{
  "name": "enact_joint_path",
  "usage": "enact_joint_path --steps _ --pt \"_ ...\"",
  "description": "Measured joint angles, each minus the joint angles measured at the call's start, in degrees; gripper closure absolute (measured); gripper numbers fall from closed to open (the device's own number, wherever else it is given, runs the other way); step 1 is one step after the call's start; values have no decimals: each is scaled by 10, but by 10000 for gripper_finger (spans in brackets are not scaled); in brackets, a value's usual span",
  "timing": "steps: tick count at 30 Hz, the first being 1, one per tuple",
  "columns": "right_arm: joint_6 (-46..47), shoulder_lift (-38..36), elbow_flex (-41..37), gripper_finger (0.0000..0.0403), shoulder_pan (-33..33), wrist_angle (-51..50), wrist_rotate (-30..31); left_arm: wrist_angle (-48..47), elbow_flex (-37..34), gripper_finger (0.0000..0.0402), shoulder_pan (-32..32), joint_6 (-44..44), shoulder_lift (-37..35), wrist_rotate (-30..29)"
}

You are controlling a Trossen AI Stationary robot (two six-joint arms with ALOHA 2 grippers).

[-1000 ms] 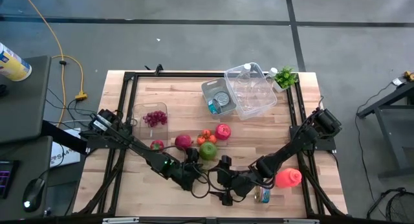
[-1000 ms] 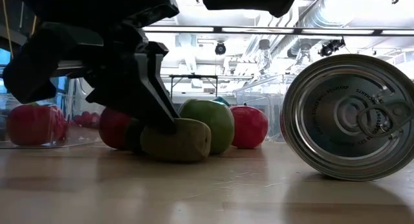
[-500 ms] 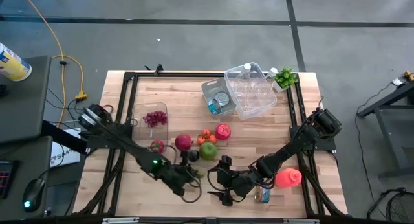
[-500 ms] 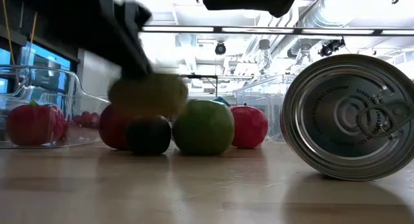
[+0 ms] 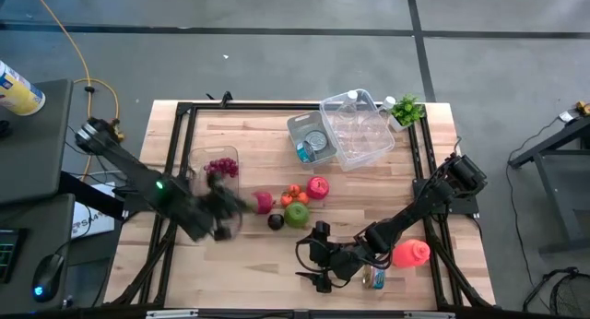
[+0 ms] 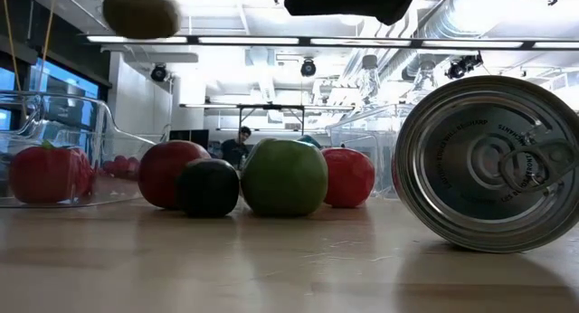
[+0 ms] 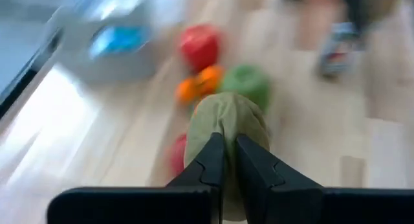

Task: Pick & Place Food Item
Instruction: Put the brown kiwi into the left transparent bin

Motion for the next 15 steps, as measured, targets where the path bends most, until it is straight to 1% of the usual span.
enact_joint_path --steps 5,7,9,11,15 --pt "-15 0 0 23 -1 0 1 -219 0 386 27 -210 -70 4" --pt "-25 0 0 23 -3 0 1 -279 -1 387 35 -266 -84 19" --pt "-35 0 0 23 -6 0 2 -313 -1 387 39 -299 -91 34" --pt "-45 0 0 23 -11 0 1 -328 -1 387 39 -316 -94 36" --pt "-67 0 0 23 -23 0 0 -330 -1 386 39 -303 -89 38"
